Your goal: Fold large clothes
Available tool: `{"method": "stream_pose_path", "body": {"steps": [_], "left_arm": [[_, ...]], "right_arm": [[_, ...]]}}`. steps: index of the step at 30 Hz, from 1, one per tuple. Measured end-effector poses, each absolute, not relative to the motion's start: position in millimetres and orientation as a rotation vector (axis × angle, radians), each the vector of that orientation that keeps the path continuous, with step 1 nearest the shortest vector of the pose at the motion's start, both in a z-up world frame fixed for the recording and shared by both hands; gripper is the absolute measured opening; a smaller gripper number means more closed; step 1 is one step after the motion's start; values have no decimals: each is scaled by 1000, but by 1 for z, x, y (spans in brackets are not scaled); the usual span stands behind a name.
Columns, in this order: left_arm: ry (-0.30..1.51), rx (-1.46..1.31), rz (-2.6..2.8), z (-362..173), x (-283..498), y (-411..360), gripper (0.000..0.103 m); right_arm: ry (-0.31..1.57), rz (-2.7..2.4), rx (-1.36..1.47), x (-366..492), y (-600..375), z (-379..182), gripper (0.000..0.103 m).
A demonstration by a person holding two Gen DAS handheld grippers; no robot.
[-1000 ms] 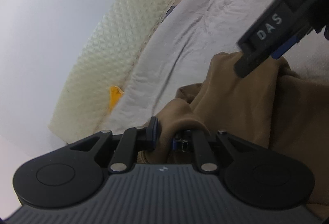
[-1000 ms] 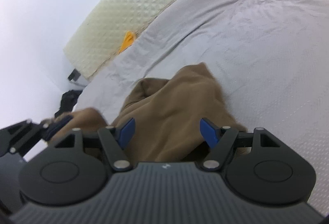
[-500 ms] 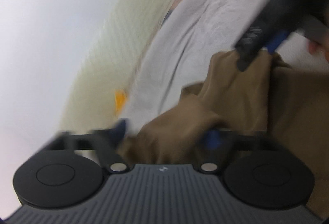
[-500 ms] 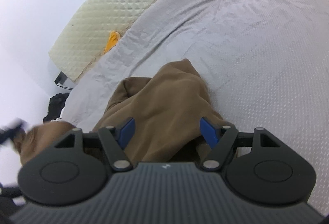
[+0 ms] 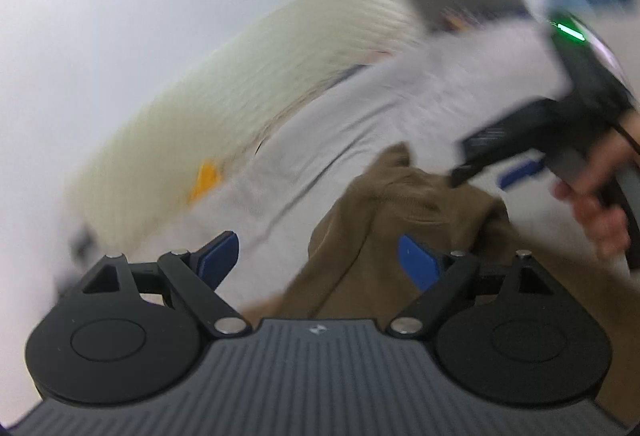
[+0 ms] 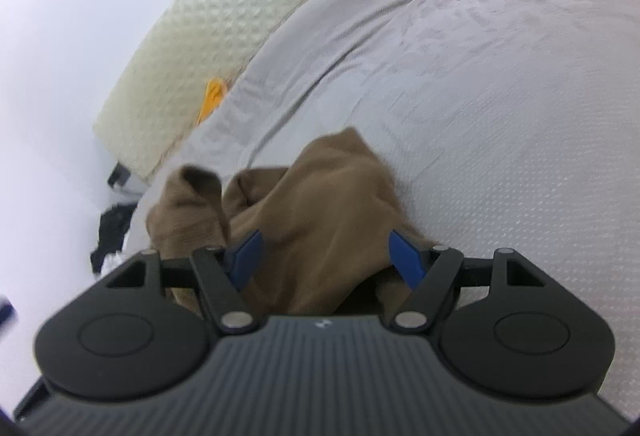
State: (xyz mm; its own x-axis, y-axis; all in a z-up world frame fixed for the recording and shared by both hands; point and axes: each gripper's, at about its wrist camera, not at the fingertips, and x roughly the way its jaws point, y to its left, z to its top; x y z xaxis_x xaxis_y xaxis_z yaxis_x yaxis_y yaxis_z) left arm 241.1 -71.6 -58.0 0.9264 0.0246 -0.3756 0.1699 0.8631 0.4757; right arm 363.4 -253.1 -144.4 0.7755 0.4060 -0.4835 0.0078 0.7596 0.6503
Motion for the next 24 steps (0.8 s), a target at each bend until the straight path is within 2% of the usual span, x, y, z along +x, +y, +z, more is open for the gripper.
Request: {"method": "stream_pose_path", "body": {"steps": [4,8,13,14,15,24], "left_arm": [[464,171,23,-79,265,-12,90],[484,-32,70,-111,278,31,89],[418,-48,94,-120,288,52,89],[392,-44,76,-120,288,54,89],[373,-36,59,-121,290,54,89],[389,-143,-73,-151,325,59,89]], "right_arm": [[623,224,726,357,-266,-140,73],[603,290,753,356,-263,-138,73],[569,380,755,362,-249,-132,75],[562,390,738,364,-245,-130,84],[551,405,723,365,-241,-128,86],[538,425,577,386,-205,-135,85]]}}
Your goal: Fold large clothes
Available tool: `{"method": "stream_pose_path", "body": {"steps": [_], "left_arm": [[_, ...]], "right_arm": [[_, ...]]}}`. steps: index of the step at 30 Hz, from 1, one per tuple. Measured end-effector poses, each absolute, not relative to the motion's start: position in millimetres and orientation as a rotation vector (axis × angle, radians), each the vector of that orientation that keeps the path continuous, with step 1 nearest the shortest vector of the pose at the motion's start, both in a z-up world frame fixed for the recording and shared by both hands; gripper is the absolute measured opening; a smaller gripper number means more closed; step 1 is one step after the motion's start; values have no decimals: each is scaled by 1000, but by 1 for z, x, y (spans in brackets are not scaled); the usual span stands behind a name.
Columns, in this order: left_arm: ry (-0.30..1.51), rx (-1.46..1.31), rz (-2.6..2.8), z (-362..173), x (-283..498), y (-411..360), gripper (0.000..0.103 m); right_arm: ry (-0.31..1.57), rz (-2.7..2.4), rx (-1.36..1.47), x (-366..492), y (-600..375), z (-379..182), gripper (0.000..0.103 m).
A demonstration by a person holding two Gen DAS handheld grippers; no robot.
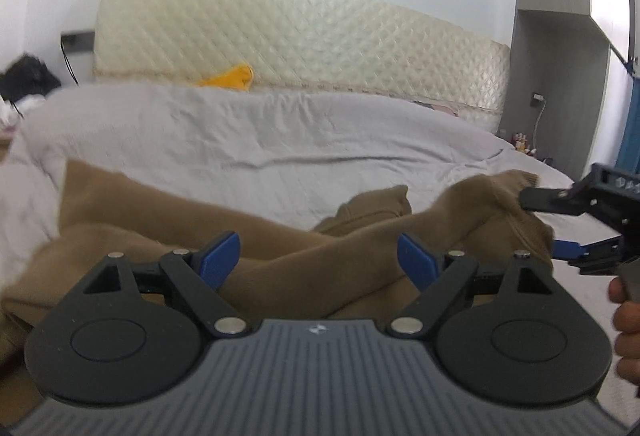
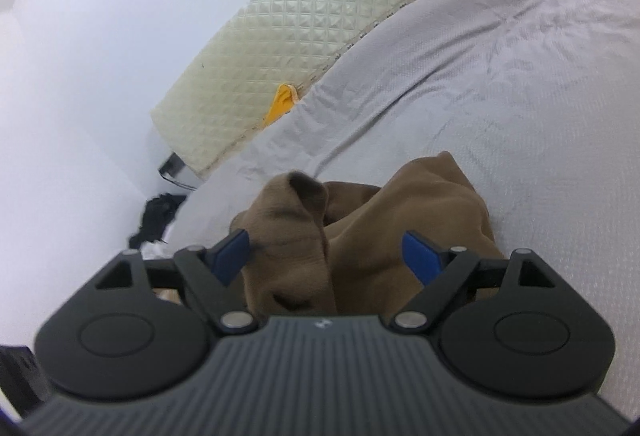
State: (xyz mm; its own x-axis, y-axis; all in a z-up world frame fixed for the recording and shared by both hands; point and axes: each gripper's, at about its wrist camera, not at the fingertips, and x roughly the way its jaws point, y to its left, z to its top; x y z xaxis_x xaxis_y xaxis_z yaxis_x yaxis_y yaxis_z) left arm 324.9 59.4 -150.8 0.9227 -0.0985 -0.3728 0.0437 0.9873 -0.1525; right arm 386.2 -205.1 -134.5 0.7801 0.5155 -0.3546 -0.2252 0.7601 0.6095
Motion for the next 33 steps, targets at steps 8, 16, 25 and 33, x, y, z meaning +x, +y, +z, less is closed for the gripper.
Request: {"method": "stream_pose_path", "body": {"steps": [8,16,25,33], "left_arm": [[432,-254,-205,-162,325,79,87],[484,-345,-295,-161,308,98,83],[531,-260,-246,-160,289,83,82],[556,-224,-213,-162,289,76,82]], "right_arm": [[508,505,451,377,-188,-125,36],[547,396,332,340,-193,-120,35],[733,274,435,324,-209,-149,34],[546,207,632,322,-249,-125,66]]}}
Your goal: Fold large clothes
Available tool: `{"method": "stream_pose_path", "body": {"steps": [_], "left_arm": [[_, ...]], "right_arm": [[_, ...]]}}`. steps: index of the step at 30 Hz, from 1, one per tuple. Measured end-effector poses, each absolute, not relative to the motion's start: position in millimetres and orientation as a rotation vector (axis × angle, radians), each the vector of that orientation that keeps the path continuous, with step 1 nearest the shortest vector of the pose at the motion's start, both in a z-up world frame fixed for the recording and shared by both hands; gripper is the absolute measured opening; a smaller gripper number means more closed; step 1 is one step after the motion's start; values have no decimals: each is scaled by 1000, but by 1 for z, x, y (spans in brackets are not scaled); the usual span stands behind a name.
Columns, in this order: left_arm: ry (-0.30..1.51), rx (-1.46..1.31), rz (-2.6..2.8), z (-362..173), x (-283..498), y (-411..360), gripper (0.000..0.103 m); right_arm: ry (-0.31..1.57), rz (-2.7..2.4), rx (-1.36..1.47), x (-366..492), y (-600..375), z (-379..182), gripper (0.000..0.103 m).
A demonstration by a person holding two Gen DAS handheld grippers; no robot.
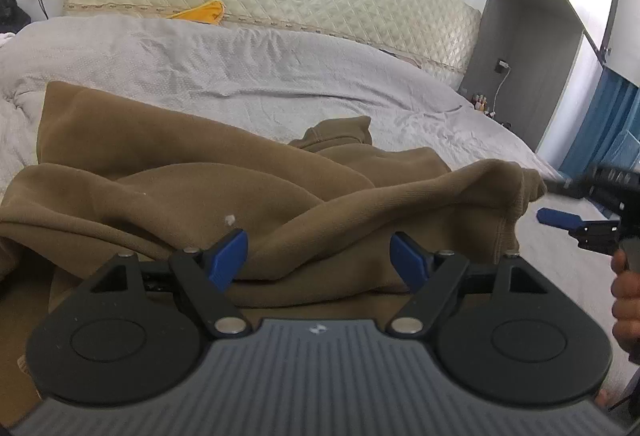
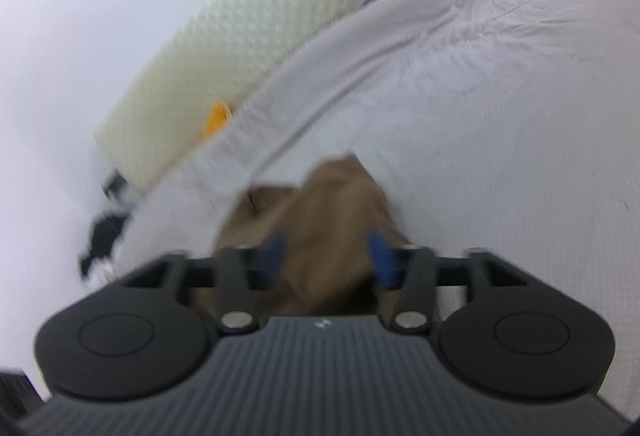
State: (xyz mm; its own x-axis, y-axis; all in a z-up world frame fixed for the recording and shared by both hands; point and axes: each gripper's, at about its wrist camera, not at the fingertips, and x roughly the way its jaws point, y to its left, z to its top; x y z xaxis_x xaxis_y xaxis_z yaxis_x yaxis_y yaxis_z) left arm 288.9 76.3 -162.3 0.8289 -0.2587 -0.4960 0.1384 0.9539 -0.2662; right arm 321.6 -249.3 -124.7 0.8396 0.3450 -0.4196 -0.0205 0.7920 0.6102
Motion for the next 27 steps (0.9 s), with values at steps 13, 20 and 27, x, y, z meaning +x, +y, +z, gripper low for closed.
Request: {"method": "stream_pose_path", "body": {"steps": [13,20,27], "left_arm": [[539,-216,-196,-162,288,73,82],[545,-202,-190,-162,287,72,82],[453,-426,-200,-154,277,103,82]], "right_arm": [[571,363,1154,346,-278,-156,84],[678,472,1047,380,-251,-155,84],[675,551,644,354,-205,-129,64]]}}
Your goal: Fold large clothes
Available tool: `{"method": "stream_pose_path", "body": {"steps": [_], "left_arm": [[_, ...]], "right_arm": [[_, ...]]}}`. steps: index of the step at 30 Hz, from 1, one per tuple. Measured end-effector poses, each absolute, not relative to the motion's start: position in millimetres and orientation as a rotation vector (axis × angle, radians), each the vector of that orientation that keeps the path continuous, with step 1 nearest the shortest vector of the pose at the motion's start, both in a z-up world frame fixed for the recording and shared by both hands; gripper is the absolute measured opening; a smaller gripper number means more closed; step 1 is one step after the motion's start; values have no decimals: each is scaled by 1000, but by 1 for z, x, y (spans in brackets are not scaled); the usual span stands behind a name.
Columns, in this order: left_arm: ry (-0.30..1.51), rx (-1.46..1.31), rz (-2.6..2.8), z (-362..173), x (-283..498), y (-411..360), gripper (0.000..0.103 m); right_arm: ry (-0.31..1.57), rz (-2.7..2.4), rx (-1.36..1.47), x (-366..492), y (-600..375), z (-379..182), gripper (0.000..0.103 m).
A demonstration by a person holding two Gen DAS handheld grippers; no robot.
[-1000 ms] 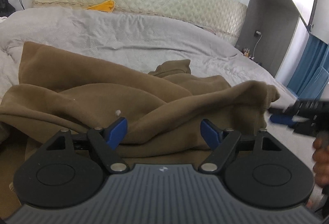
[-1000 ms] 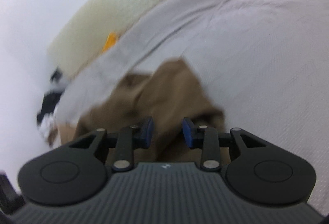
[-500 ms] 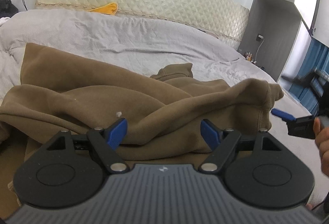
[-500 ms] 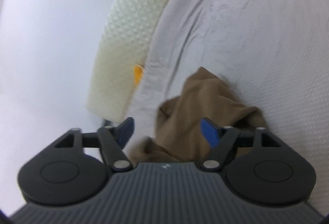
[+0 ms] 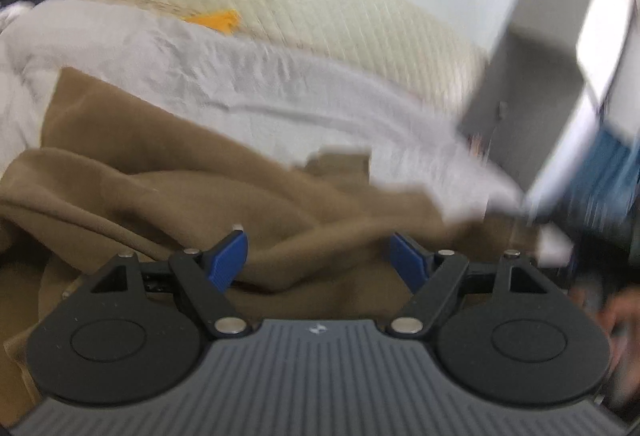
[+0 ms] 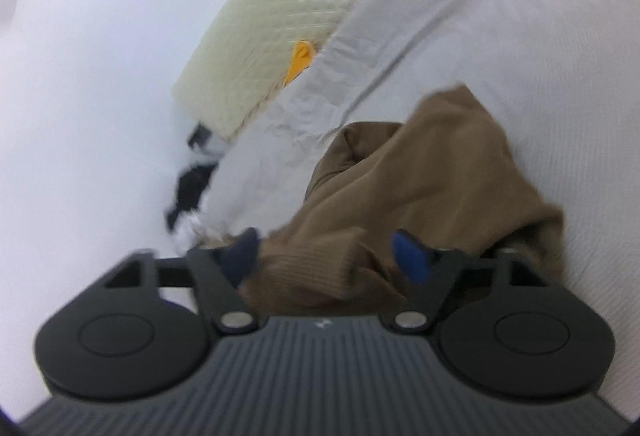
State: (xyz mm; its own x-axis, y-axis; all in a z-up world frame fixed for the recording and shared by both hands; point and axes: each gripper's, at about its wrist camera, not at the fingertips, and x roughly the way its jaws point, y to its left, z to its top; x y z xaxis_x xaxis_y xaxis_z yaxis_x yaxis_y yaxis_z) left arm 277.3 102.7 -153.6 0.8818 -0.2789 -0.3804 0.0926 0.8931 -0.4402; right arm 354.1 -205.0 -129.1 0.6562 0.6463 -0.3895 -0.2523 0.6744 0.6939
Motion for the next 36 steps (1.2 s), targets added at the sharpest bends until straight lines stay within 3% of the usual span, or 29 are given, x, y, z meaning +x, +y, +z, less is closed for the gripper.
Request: {"method": "stream_pose_path", "body": {"steps": [2,4,10,14,18,20,22,27,28,29,31,36], "left_arm": [[389,-513,-205,-146,269,116,82],[344,-570,-213,-141,263,126,82],[397,-506,-220,-142,270,118,81],[452,-406,-172,-149,280,104,75],[522,-361,-117,-158,287,101,73],[559,-323,-95,-161,288,98,70],[594,-279,-74,-163,289,92,70],[656,-237,-39,-170,291,86,71],[671,-243,-42,-172,291,87,71],[680,-251,-46,-174,290,89,71],[696,-285,-56,-176,292,94,71],[692,-276,-45,-176,292,91,71]], "right_arm": [[693,572,541,343,-197,-122,53],[723,597,470,330,-190,-122,50],[928,621,250,302,-152,-149,49],[917,582,142,288,-136,-157,51],[813,552,206,286,-149,-137,52],[773,509,285,288,-161,-132,66],[765,448,339,293,-170,-133,73],[823,397,360,303,-164,-149,73],[835,381,362,308,-160,-151,72],[838,364,338,307,-158,-152,62],[843,296,246,304,-152,-154,51],[910,374,198,302,-142,-163,41]]}}
